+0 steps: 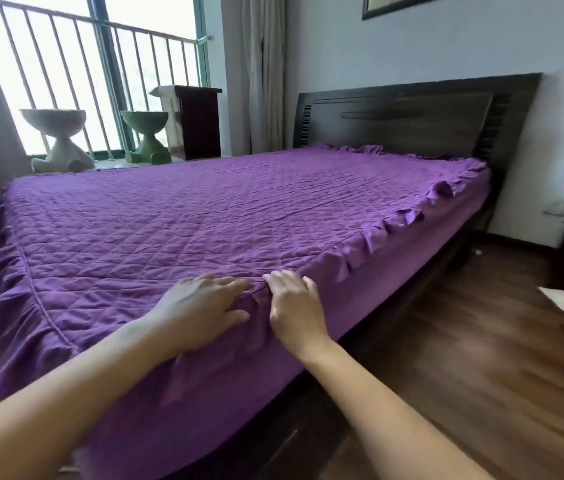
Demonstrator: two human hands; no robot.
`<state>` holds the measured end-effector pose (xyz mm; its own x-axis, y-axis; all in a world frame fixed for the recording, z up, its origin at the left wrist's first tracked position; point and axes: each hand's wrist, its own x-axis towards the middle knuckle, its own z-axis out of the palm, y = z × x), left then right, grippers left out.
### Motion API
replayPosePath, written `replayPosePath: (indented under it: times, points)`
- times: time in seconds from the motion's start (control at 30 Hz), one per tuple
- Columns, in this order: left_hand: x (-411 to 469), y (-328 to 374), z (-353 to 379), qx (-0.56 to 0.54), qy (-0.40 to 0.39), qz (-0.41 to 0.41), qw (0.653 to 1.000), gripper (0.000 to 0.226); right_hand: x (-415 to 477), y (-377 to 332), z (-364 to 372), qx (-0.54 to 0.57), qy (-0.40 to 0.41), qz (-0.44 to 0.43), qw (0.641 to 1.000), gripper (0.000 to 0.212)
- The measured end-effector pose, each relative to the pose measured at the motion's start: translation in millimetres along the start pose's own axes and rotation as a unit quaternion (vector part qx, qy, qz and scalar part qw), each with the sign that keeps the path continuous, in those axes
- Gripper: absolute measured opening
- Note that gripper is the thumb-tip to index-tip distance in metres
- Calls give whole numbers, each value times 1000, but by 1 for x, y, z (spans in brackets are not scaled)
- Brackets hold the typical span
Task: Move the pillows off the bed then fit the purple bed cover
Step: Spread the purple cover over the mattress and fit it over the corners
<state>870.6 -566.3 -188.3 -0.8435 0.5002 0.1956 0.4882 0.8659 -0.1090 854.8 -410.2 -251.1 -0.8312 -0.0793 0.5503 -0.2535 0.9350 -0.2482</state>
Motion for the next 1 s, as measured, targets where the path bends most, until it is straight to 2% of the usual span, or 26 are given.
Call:
replayPosePath:
  times: [0.07,0.17,0.2,0.3,0.4,0.47,0.57,0.63,0.7,0.77,0.87,0.93,1.0]
  points:
    - [12,14,10,72,-4,3,997,65,-3,15,4,-31,2,-22,999,47]
    - [24,29,22,145,-3,-16,989,77,-1,34,8,-90,-41,-23,995,74]
    - [27,33,25,161,7,-22,987,78,1,41,9,-110,-41,-24,993,75]
    - [33,38,34,189,59,-8,980,57,9,56,11,-154,-10,-44,987,63]
    - [33,34,39,184,100,8,978,43,19,62,6,-181,33,-71,980,36]
    - [28,37,37,177,126,29,976,33,20,64,-2,-184,31,-81,979,34]
    - [22,42,44,172,168,65,968,31,16,64,-15,-173,46,-99,979,41]
    - [18,44,48,158,186,80,967,33,16,62,-23,-177,0,-110,978,42]
    - [14,42,41,107,157,36,981,50,18,63,-26,-176,-79,-108,975,36]
    - [7,27,23,47,45,-76,995,89,19,61,-34,-169,-122,-95,973,31]
    - [-12,-4,7,-28,-135,-229,964,117,18,54,-38,-144,-120,-95,978,47]
    - [-27,-13,8,-51,-196,-243,949,123,18,42,-37,-104,-135,-111,979,65]
    - [-34,-15,9,-67,-213,-233,947,117,19,28,-35,-54,-165,-129,976,62]
